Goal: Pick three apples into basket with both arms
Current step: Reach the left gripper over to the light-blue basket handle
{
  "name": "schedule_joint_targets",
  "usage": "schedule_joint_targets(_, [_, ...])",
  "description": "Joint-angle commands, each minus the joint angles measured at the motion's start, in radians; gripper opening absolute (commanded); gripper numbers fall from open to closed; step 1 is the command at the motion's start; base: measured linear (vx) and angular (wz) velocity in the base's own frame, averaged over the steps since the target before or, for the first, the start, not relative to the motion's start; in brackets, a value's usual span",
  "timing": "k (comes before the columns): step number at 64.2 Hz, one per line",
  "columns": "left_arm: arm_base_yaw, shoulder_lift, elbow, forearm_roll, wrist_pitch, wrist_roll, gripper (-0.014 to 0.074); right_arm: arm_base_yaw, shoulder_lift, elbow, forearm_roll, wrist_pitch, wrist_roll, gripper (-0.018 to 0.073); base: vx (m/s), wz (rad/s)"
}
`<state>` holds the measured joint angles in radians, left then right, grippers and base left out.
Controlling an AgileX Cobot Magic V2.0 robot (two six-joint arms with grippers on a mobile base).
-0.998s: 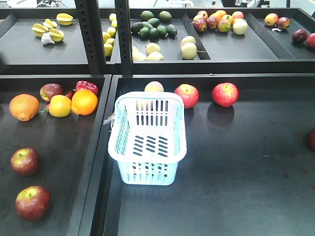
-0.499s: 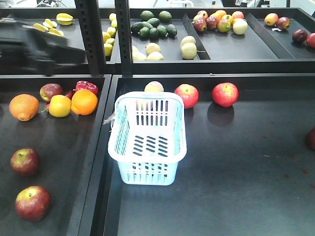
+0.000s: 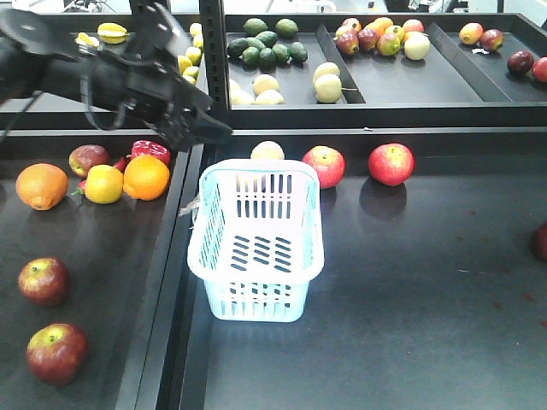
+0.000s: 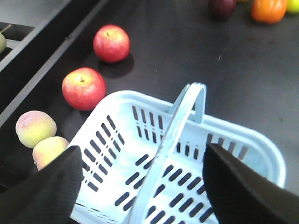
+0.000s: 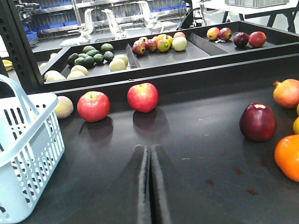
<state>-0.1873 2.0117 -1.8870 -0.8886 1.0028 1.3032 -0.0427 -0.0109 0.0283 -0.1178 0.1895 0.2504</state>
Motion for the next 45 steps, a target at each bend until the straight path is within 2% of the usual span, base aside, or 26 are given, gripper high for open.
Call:
schedule_joint_targets(1, [-0.013,-0.012,-0.063,-0.021,-0.010,-0.007,0.0523,-0.005,-0.011,0.015,-0.010,-0.075,-0.005,-0.0001,0.00,0.00])
schedule_joint_targets(45, [-0.026,0.161,-0.077,0.042,-0.068,0.005,0.0523,-0.005,-0.011,0.015,-0.010,-0.075,-0.005,-0.0001,0.00,0.00])
